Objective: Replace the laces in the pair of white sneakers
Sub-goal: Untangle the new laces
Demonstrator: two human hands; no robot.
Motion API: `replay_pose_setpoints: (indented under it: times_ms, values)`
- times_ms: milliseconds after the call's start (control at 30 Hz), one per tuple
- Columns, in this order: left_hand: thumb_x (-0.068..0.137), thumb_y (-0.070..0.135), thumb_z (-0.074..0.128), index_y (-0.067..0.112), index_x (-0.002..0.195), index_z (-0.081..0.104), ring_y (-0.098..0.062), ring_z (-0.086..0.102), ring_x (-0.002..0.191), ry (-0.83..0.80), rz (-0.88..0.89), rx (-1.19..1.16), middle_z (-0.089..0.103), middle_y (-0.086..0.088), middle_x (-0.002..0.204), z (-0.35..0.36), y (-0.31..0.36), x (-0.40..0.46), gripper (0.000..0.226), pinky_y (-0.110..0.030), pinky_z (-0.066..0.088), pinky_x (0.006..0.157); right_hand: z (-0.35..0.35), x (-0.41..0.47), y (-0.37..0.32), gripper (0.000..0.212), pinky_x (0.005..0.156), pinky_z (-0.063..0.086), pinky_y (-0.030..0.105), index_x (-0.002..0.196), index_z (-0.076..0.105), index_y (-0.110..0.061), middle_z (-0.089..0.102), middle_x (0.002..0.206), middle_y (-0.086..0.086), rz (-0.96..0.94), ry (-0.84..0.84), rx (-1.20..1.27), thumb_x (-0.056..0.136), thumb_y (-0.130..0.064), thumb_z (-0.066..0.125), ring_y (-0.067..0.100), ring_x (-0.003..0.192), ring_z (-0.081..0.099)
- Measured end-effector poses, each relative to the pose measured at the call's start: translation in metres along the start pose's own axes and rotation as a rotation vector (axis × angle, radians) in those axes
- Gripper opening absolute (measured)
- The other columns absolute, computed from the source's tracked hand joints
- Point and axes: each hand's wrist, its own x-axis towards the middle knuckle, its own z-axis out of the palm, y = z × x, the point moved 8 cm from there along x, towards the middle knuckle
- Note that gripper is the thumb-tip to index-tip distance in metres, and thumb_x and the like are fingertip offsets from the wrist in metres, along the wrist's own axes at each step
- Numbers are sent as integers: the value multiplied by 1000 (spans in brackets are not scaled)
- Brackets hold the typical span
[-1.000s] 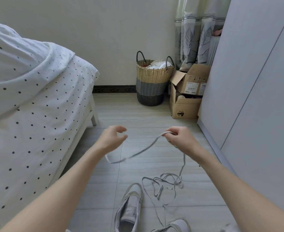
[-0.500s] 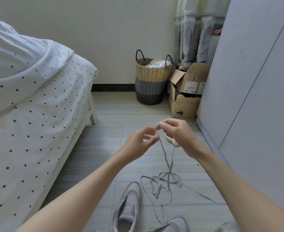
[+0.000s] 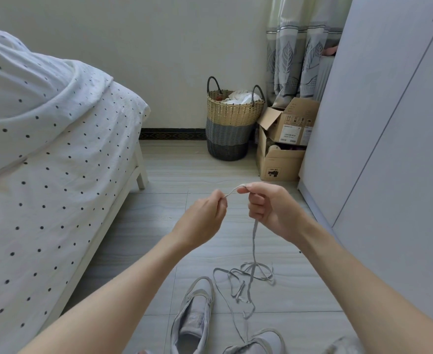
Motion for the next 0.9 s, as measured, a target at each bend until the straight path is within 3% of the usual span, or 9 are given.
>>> replay_pose_setpoints:
  times_ms: [200, 400, 900]
  values:
    - [101, 23, 25, 16, 89, 45, -23, 60, 78, -178, -67, 87, 64, -2, 82, 6, -21, -5, 24, -44, 49, 76, -22, 4, 7, 22, 52, 16, 25, 81, 61, -10, 19, 41, -9, -6, 153, 246, 91, -28, 55, 8, 39, 18]
    - [99, 14, 29, 18, 87, 45, -25, 59, 81, -242, -136, 277, 63, -5, 87, 0, -63, -13, 20, -39, 49, 75, -49, 4, 2, 20, 41, 15, 19, 79, 63, -13, 19, 35, -10, -31, 295, 348, 90, -29, 57, 5, 32, 16]
    - [94, 9, 41, 18, 87, 59, -30, 58, 86, -63, -441, 498, 64, -7, 92, -39, -153, -39, 21, -34, 42, 72, -96, 2, 13, 22, 35, 16, 17, 75, 61, -17, 19, 33, -9, -57, 492, 563, 93, -26, 52, 6, 29, 15]
